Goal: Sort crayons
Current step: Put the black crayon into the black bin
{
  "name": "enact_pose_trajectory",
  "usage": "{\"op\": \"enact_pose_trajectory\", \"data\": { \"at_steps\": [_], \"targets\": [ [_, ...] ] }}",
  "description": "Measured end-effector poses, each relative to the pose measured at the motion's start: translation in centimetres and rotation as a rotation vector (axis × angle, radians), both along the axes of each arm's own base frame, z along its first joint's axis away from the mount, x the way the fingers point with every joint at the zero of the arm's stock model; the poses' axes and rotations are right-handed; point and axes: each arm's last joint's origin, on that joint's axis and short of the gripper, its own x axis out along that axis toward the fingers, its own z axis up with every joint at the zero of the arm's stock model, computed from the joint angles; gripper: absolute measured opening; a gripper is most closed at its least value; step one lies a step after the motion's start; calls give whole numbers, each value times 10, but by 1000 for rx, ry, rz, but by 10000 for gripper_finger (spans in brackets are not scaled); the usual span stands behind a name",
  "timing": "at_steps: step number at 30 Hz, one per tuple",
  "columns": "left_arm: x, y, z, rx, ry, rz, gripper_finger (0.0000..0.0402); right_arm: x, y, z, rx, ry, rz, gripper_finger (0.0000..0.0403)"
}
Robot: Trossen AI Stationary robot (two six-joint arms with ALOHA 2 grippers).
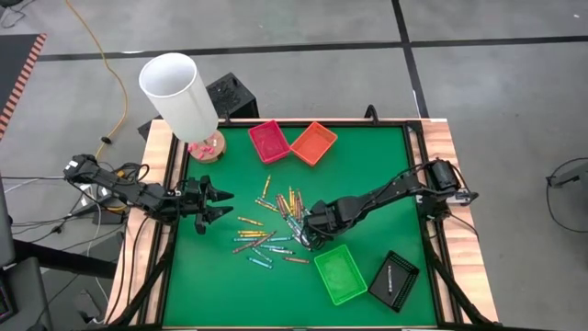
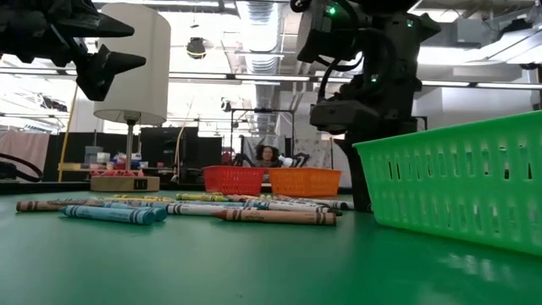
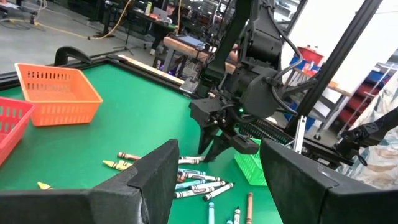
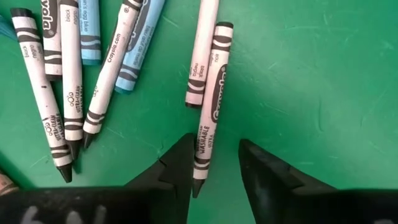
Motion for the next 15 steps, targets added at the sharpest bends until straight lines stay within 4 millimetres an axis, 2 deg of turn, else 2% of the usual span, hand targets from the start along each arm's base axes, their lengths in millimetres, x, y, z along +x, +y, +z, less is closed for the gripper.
{"op": "enact_pose_trajectory", "data": {
  "at_steps": [15],
  "targets": [
    [0, 0, 1, -7, -12, 1, 215, -1, -1, 0, 1, 7, -31, 20]
  ]
}}
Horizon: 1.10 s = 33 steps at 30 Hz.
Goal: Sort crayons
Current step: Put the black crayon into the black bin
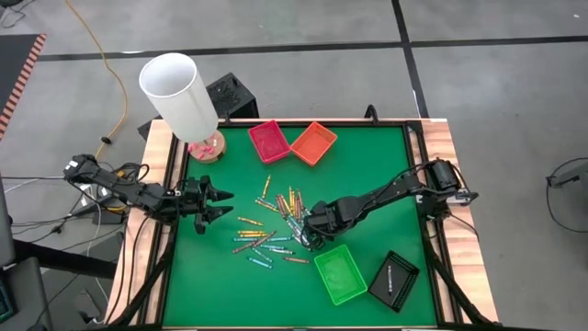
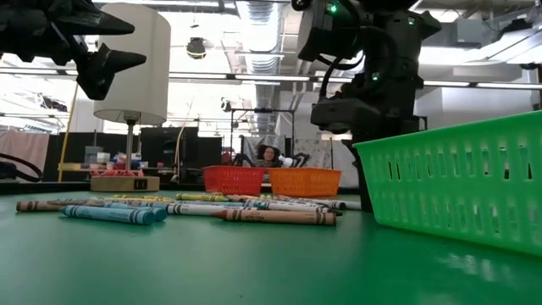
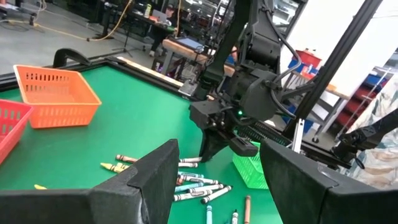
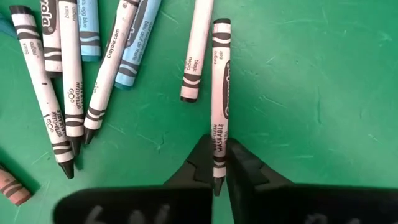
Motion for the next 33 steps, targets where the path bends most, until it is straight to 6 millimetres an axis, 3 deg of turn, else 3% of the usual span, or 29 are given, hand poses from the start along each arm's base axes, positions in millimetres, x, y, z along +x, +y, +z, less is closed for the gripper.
{"op": "enact_pose_trajectory", "data": {
  "at_steps": [8, 18, 24, 33],
  "targets": [
    [0, 0, 0, -1, 1, 1, 215, 2, 6, 12, -61, 21, -44, 5],
    [0, 0, 0, -1, 1, 3, 215, -8, 27, 74, -186, 159, -77, 2],
    [0, 0, 0, -2, 1, 3, 215, -33, 59, 101, -210, 265, -189, 2],
    [0, 0, 0, -62, -6, -4, 215, -79, 125, 103, -70, 355, -400, 1]
  ]
}}
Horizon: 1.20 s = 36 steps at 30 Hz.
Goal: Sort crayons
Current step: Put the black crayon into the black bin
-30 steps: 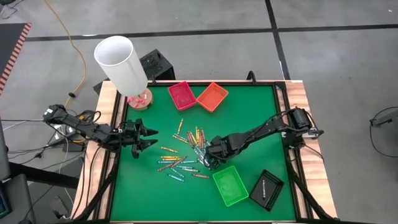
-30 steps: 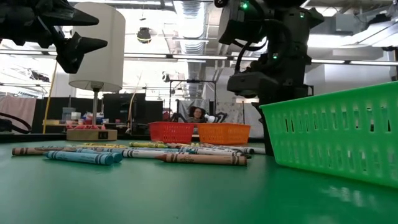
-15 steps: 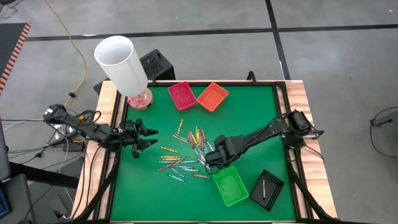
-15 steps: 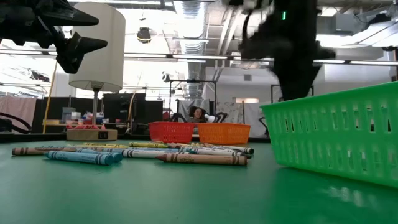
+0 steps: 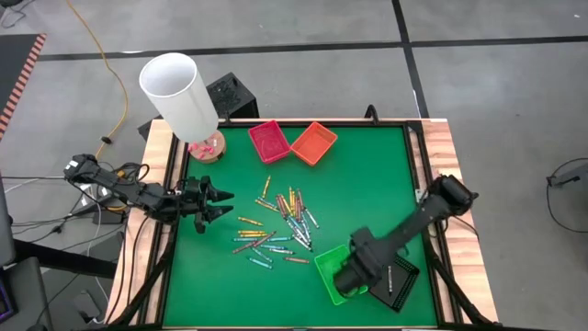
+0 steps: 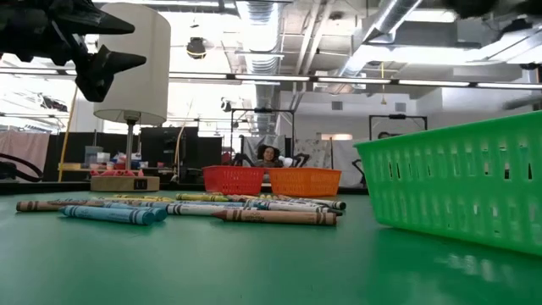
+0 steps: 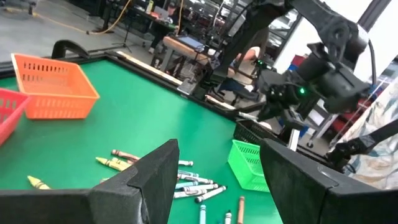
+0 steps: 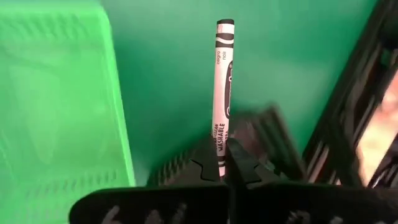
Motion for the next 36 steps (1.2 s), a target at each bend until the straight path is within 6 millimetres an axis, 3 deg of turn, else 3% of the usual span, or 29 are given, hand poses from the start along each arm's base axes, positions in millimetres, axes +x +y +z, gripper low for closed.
{"op": "enact_pose_trajectory", "data": {
  "at_steps": [8, 13, 30, 36],
  "targets": [
    [0, 0, 0, -44, -4, -3, 215, -41, 46, 1, 29, 72, -243, 1],
    [0, 0, 0, -86, -9, 10, 215, -52, 65, -1, 101, 76, -250, 1],
    [0, 1, 0, -122, -12, 11, 215, -33, 58, -5, 116, -24, -281, 1],
    [0, 1, 0, -169, -17, 8, 215, -37, 56, -10, 72, -27, -262, 1]
  ]
}}
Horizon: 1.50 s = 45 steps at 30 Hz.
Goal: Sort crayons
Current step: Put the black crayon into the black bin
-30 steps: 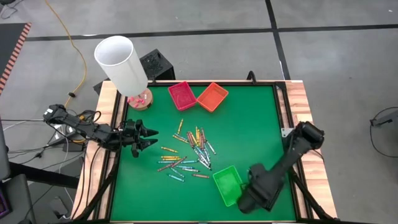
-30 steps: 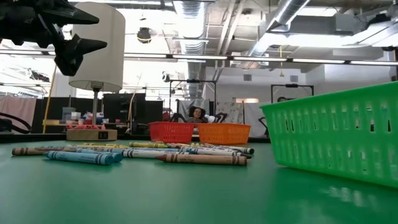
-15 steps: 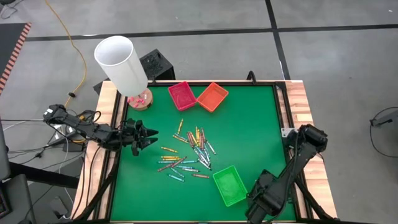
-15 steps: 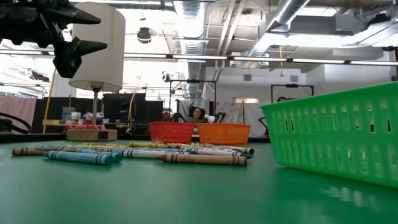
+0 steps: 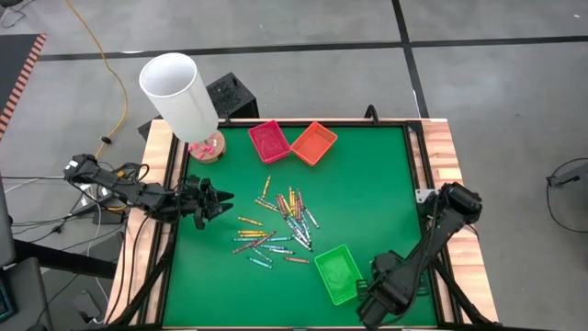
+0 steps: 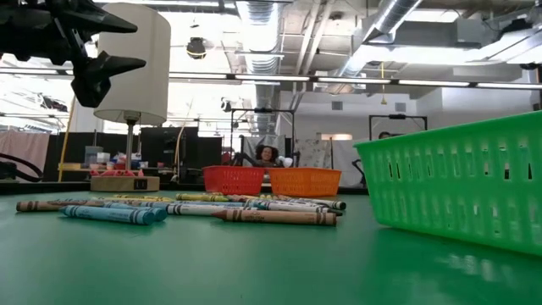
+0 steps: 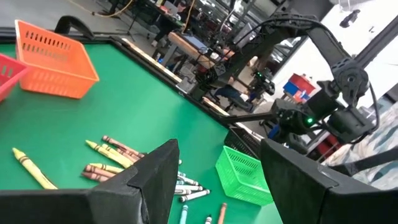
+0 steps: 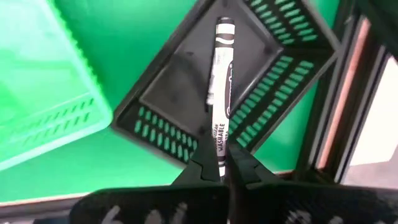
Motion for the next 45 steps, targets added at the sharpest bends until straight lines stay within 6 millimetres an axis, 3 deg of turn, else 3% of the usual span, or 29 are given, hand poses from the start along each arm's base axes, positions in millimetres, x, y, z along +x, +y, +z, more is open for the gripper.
{"op": "enact_pose_trajectory", "data": {
  "at_steps": [13, 22, 29, 39, 45],
  "targets": [
    [0, 0, 0, -46, -6, -2, 215, -25, -17, -11, 49, -42, 19, 1],
    [0, 0, 0, -62, -8, -4, 215, -28, -20, -53, 149, -105, 20, 1],
    [0, 0, 0, -75, -10, -4, 215, -31, -23, -60, 135, -85, 14, 3],
    [0, 0, 0, -73, -9, -5, 215, -32, -24, -60, 126, -74, 15, 83],
    [0, 0, 0, -59, -7, -4, 215, -32, -25, -60, 122, -71, 18, 103]
  ]
}}
